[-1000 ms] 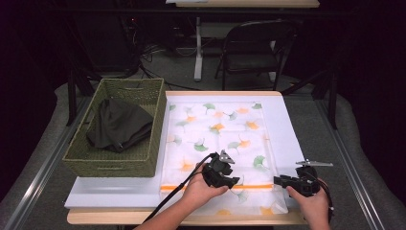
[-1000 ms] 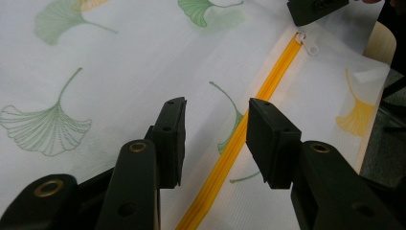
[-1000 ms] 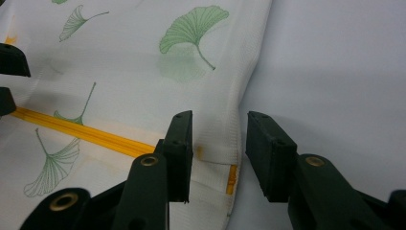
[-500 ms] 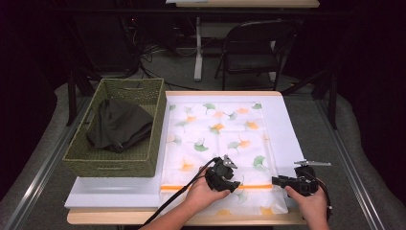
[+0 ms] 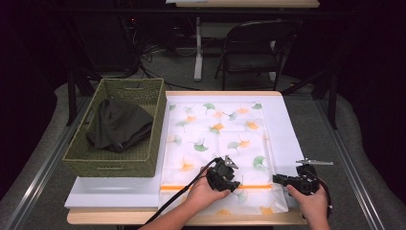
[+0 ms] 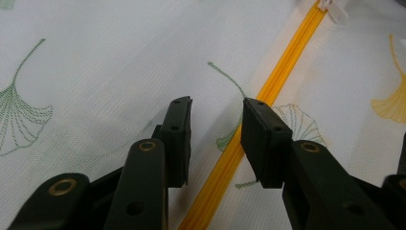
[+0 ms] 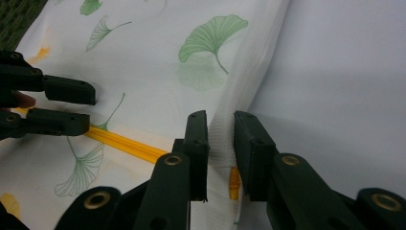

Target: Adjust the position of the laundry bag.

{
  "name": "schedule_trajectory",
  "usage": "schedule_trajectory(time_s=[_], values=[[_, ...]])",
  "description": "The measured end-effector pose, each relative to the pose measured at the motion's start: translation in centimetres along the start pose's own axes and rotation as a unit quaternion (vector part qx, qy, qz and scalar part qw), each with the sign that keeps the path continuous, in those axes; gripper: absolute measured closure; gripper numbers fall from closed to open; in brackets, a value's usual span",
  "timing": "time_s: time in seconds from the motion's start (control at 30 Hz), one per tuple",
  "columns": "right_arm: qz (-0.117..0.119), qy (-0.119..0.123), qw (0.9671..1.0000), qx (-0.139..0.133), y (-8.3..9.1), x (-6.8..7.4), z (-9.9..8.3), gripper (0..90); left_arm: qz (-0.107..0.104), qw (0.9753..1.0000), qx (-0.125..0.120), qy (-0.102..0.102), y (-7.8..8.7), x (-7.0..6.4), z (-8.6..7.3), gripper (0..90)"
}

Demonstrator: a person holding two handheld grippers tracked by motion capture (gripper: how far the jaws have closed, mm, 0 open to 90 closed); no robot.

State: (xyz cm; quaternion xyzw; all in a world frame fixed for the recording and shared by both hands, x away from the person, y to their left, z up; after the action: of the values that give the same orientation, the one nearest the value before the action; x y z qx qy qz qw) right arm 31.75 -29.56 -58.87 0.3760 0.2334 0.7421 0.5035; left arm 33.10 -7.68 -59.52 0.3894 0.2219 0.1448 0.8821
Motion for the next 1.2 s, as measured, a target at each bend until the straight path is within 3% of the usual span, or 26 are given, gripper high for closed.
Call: schedule_trajectory(time_s=[0.2, 0.47, 0.77, 0.9, 1.03, 1.2], values=[[0.016, 0.002, 0.9999, -0.003, 0.1, 0.6, 0.2, 72.4, 0.002, 1.0, 0.002, 0.001, 0.0, 0.0, 0.0, 64.8], [0.004, 0.005, 0.9999, 0.013, -0.4, 0.5, 0.0, 72.6, 0.008, 1.0, 0.004, -0.001, 0.0, 0.0, 0.0, 65.6], [0.007, 0.026, 0.9994, 0.023, -0.8, 1.3, 0.2, 83.0, 0.017, 0.9998, 0.004, -0.006, -0.1, -0.1, 0.0, 65.8], [0.021, 0.023, 0.9993, 0.02, -0.5, 1.6, 0.5, 84.1, 0.02, 0.9998, 0.002, -0.007, -0.1, -0.2, 0.0, 65.9], [0.054, 0.007, 0.9985, -0.006, 0.3, 2.3, 1.4, 84.7, 0.02, 0.9998, 0.001, -0.007, -0.1, -0.2, -0.1, 65.8], [0.065, 0.007, 0.9975, -0.025, 0.8, 2.9, 2.1, 84.8, 0.022, 0.9997, 0.001, -0.011, -0.1, -0.1, -0.1, 65.8]])
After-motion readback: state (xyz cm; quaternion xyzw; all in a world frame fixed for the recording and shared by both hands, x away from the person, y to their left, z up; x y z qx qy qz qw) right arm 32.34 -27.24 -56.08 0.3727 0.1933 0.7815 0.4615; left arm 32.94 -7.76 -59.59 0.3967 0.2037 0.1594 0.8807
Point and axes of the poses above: each handheld gripper's, and its own axes: y roughly backward along the jaws, z roughly out of its top, x roughly to its left, the point moved 6 cm from there along -y, roughly forward along the jaws, and after that the axes turned 8 degrees about -z, right-handed, at the moved point
